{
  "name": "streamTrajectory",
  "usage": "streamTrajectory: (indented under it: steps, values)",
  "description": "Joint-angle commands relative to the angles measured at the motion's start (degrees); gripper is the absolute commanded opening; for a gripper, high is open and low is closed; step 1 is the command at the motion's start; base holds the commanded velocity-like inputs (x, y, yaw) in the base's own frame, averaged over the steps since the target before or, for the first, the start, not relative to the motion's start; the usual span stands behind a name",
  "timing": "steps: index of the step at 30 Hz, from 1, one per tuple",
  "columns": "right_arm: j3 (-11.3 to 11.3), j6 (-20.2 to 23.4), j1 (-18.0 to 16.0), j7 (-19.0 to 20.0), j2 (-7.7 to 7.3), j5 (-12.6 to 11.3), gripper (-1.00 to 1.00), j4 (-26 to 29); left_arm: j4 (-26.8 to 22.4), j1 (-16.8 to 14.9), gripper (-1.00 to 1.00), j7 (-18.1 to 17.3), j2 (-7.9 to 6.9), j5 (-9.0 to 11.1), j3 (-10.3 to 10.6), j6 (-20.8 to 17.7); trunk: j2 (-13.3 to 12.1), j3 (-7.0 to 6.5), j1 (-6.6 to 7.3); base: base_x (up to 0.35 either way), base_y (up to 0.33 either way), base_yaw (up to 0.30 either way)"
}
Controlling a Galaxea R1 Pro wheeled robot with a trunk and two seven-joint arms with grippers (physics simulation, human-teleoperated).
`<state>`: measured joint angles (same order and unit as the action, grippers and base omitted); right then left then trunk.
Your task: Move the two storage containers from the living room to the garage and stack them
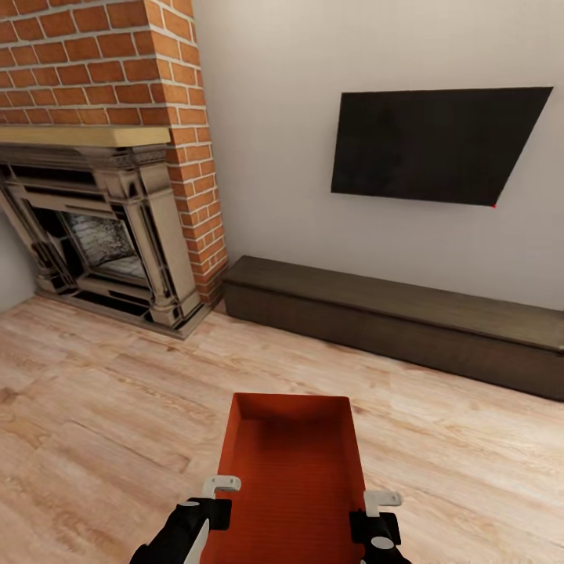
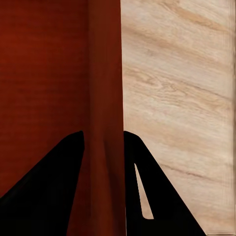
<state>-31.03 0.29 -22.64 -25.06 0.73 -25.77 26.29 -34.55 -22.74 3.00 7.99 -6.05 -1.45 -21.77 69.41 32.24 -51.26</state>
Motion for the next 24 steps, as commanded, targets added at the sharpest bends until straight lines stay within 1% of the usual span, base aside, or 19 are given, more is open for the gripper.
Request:
streamTrajectory:
  steps: [1, 24]
  values:
    - [0.54, -0.03, -0.13, -0.36, -0.04, 0.02, -1.00, 1.74, -0.09, 0.06, -1.00, 0.34, 0.01, -1.55, -0.22, -0.38, 0.03, 0.05, 0.00, 0.000, 0.000, -0.246]
    - [0.62, -0.04, -0.13, -0.39, -0.12, 0.02, -1.00, 1.74, -0.04, 0.06, -1.00, 0.36, 0.10, -1.59, -0.22, -0.38, 0.03, 0.05, 0.00, 0.000, 0.000, -0.247]
